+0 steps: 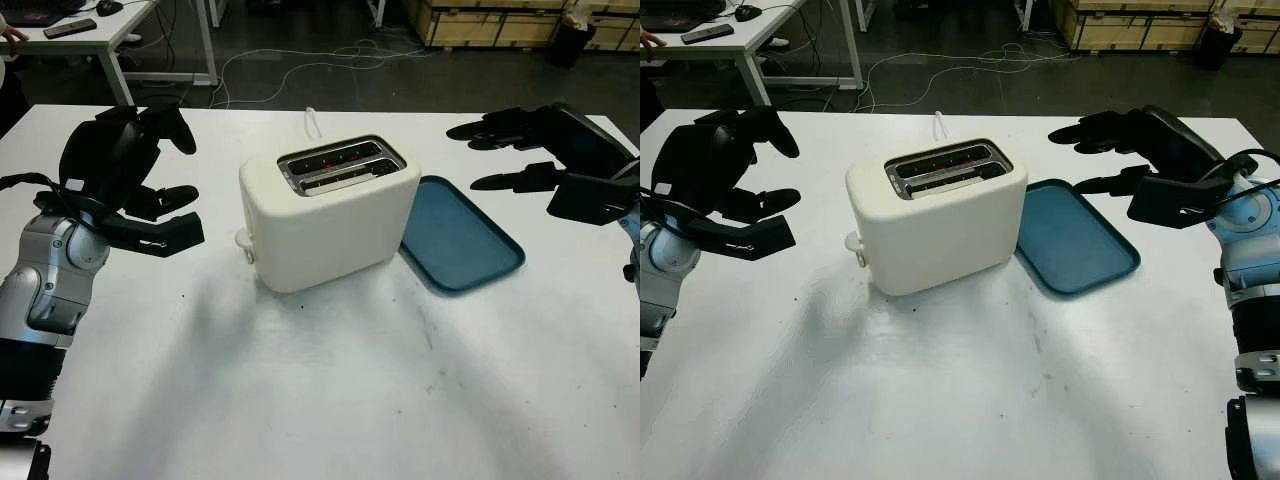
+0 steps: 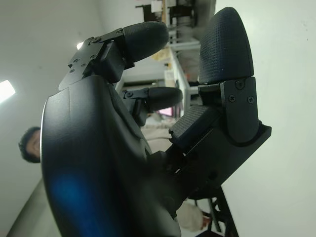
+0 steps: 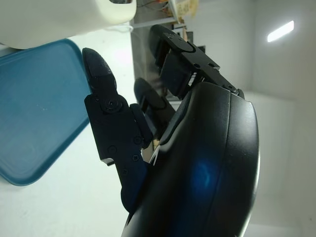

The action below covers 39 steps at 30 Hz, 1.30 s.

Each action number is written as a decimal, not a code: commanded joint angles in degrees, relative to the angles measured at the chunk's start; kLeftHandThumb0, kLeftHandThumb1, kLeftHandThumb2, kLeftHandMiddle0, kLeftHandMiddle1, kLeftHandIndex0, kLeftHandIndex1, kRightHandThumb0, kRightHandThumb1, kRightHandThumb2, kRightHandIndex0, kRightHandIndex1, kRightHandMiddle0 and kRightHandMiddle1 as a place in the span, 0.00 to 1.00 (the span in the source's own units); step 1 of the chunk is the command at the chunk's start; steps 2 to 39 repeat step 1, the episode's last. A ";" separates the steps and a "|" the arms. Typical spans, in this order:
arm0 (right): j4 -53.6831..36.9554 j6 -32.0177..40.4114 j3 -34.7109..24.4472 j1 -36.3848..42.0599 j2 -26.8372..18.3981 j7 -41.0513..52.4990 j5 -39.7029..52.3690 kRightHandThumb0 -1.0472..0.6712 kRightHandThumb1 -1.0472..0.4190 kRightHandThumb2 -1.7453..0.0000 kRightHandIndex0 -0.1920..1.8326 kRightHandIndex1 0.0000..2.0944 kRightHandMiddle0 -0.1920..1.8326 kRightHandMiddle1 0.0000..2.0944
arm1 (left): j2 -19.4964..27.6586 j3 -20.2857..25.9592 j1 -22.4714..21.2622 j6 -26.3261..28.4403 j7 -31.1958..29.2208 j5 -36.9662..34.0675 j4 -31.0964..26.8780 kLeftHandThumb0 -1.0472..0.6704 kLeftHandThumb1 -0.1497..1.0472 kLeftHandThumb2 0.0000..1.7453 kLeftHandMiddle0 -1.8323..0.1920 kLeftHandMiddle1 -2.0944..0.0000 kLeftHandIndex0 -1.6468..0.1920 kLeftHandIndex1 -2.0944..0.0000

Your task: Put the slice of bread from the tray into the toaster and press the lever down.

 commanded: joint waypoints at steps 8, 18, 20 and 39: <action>-0.46 0.51 -0.44 0.48 0.60 -0.06 0.77 0.40 0.17 1.00 0.46 0.00 0.43 0.00 | -0.26 0.23 0.32 0.23 0.22 -0.38 -0.02 0.12 0.43 0.63 0.72 0.21 0.74 0.28; -0.46 0.51 -0.44 0.48 0.60 -0.06 0.77 0.40 0.17 1.00 0.46 0.00 0.43 0.00 | -0.26 0.23 0.32 0.23 0.22 -0.38 -0.02 0.12 0.43 0.63 0.72 0.21 0.74 0.28; -0.46 0.51 -0.44 0.48 0.60 -0.06 0.77 0.40 0.17 1.00 0.46 0.00 0.43 0.00 | -0.26 0.23 0.32 0.23 0.22 -0.38 -0.02 0.12 0.43 0.63 0.72 0.21 0.74 0.28; -0.46 0.51 -0.44 0.48 0.60 -0.06 0.77 0.40 0.17 1.00 0.46 0.00 0.43 0.00 | -0.26 0.23 0.32 0.23 0.22 -0.38 -0.02 0.12 0.43 0.63 0.72 0.21 0.74 0.28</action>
